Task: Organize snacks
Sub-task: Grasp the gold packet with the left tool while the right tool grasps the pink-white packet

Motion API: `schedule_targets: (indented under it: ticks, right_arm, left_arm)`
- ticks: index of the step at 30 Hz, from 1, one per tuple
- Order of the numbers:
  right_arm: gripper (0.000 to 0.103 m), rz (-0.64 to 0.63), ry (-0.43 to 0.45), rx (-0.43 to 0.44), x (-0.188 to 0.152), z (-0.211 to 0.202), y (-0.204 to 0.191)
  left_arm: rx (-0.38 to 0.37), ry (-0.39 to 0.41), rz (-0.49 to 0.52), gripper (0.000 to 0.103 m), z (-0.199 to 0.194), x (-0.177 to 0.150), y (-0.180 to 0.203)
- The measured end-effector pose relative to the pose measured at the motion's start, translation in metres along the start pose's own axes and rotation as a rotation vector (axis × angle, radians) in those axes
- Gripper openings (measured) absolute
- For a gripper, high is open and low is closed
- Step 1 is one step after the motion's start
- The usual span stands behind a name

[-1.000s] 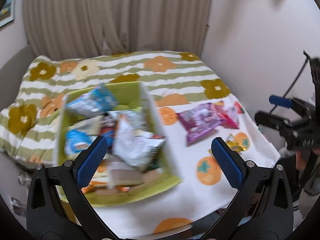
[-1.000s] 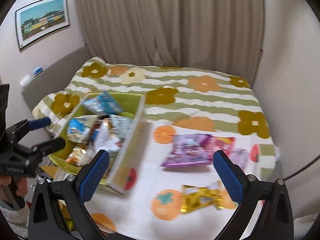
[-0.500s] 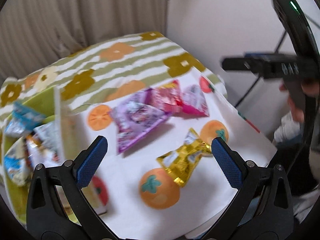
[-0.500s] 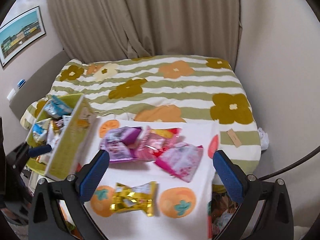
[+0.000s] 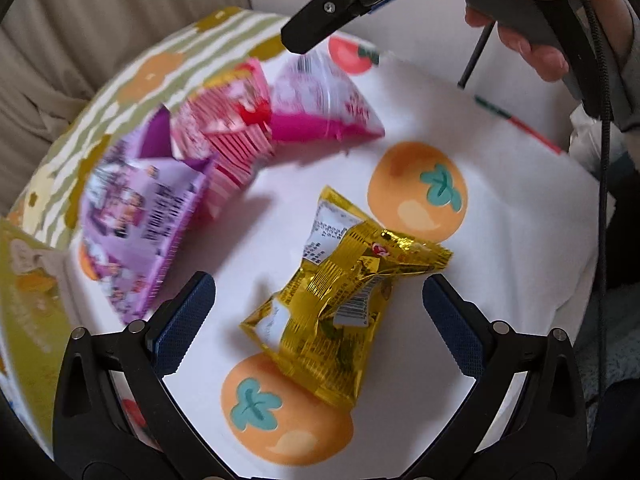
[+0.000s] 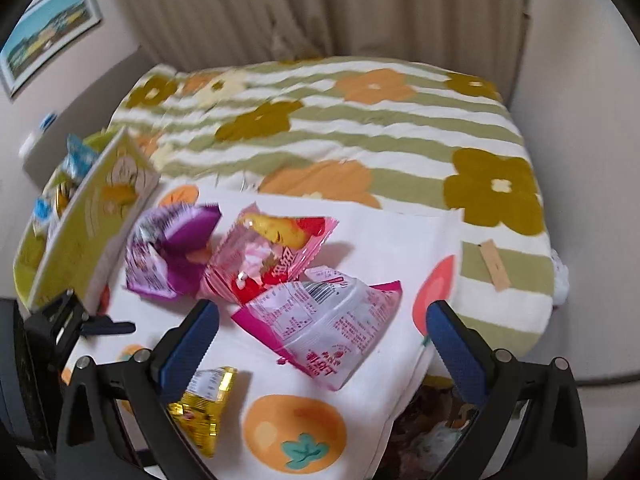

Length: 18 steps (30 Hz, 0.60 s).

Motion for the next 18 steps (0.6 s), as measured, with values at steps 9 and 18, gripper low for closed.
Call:
schedule_targets:
  ticks: [9, 18]
  right_arm:
    - [0.103, -0.222, -0.009, -0.015, -0.004, 0.029, -0.01]
    - [0.103, -0.45, -0.01, -0.109, -0.008, 0.045, -0.017]
  left_arm:
    - [-0.052, -0.074, 0.009, 0.081, 0.037, -0.002, 0.009]
    - [-0.069, -0.073, -0.035, 0.072, 0.036, -0.006, 0.004]
Point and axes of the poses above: each gripper's, at about its wrist camera, not at the fingertips, and z roughly the way its jaws point, y to its right, x to its top, the point moved 10 cm from there along z, roughly the way its jaws point, and after that the axes turned 13 degrees about -y, right-handed, at the moved point
